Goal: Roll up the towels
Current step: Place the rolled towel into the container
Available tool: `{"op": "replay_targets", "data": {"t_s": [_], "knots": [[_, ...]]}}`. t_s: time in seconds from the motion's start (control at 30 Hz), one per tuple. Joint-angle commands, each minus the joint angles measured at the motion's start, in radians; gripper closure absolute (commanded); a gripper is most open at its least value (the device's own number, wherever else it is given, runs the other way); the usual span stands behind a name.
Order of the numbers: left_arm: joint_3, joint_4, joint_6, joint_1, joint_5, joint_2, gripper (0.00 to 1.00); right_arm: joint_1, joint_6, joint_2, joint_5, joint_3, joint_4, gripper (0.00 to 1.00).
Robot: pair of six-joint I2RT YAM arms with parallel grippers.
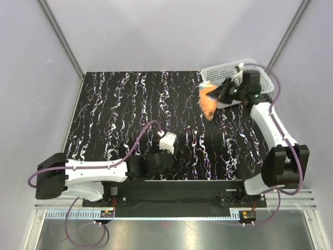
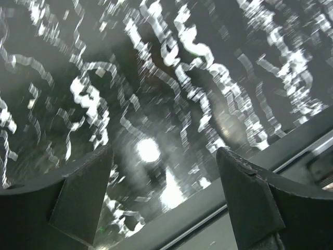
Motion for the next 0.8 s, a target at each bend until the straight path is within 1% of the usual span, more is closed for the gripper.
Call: {"op": "replay_targets", "data": {"t_s": [0.0, 0.03, 0.07, 0.1, 0.13, 0.17, 0.2, 0.23, 0.27, 0.3, 0.33, 0.37, 0.47, 0.53, 0.6, 0.63, 0.7, 0.73, 0.77], "knots": [[-0.112, 0.019, -0.071, -0.001, 0.004, -0.028, 0.14, -0.119, -0.056, 0.110, -0.097, 0.217, -0.045, 1.00], [-0.135, 0.031, -0.077, -0.001, 0.014, -0.040, 0.14, -0.142, -0.046, 0.142, -0.120, 0.258, -0.042, 1.00], [-0.186, 0.070, -0.087, -0.003, 0.033, -0.046, 0.14, -0.176, -0.029, 0.208, -0.134, 0.293, -0.026, 1.00], [-0.209, 0.086, -0.095, -0.001, 0.040, -0.051, 0.14, -0.195, -0.006, 0.240, -0.154, 0.348, 0.000, 1.00], [-0.229, 0.104, -0.107, -0.003, 0.047, -0.059, 0.14, -0.210, 0.034, 0.273, -0.184, 0.372, 0.062, 1.00], [-0.252, 0.121, -0.111, -0.001, 0.044, -0.063, 0.14, -0.222, 0.049, 0.340, -0.191, 0.399, 0.082, 1.00], [-0.255, 0.124, -0.112, -0.001, 0.042, -0.068, 0.14, -0.244, 0.059, 0.375, -0.201, 0.466, 0.101, 1.00], [-0.260, 0.126, -0.100, 0.000, 0.042, -0.079, 0.14, -0.252, 0.066, 0.455, -0.220, 0.505, 0.121, 1.00], [-0.270, 0.156, -0.095, -0.001, 0.050, -0.080, 0.14, -0.259, 0.067, 0.493, -0.223, 0.584, 0.127, 1.00], [-0.274, 0.166, -0.094, -0.001, 0.047, -0.076, 0.13, -0.268, 0.063, 0.535, -0.229, 0.623, 0.133, 1.00], [-0.275, 0.177, -0.092, -0.001, 0.047, -0.060, 0.14, -0.272, 0.063, 0.620, -0.235, 0.661, 0.126, 1.00], [-0.271, 0.181, -0.089, 0.002, 0.051, -0.050, 0.14, -0.273, 0.062, 0.665, -0.247, 0.742, 0.123, 1.00], [-0.243, 0.183, -0.077, 0.005, 0.059, -0.001, 0.14, -0.275, 0.092, 0.831, -0.309, 0.848, 0.152, 1.00], [-0.226, 0.171, -0.074, 0.005, 0.057, 0.038, 0.14, -0.275, 0.122, 0.937, -0.362, 0.886, 0.169, 1.00], [-0.208, 0.163, -0.072, 0.006, 0.054, 0.058, 0.14, -0.275, 0.093, 0.975, -0.362, 0.918, 0.137, 1.00], [-0.202, 0.158, -0.072, 0.008, 0.054, 0.073, 0.14, -0.275, 0.036, 0.998, -0.331, 0.926, 0.073, 1.00], [-0.195, 0.155, -0.072, 0.009, 0.054, 0.078, 0.14, -0.281, -0.019, 1.025, -0.309, 0.968, -0.004, 1.00], [-0.195, 0.155, -0.074, 0.011, 0.054, 0.081, 0.14, -0.281, -0.062, 1.050, -0.275, 0.987, -0.081, 1.00], [-0.197, 0.160, -0.074, 0.011, 0.056, 0.079, 0.14, -0.281, -0.094, 1.066, -0.248, 1.037, -0.135, 1.00]]}}
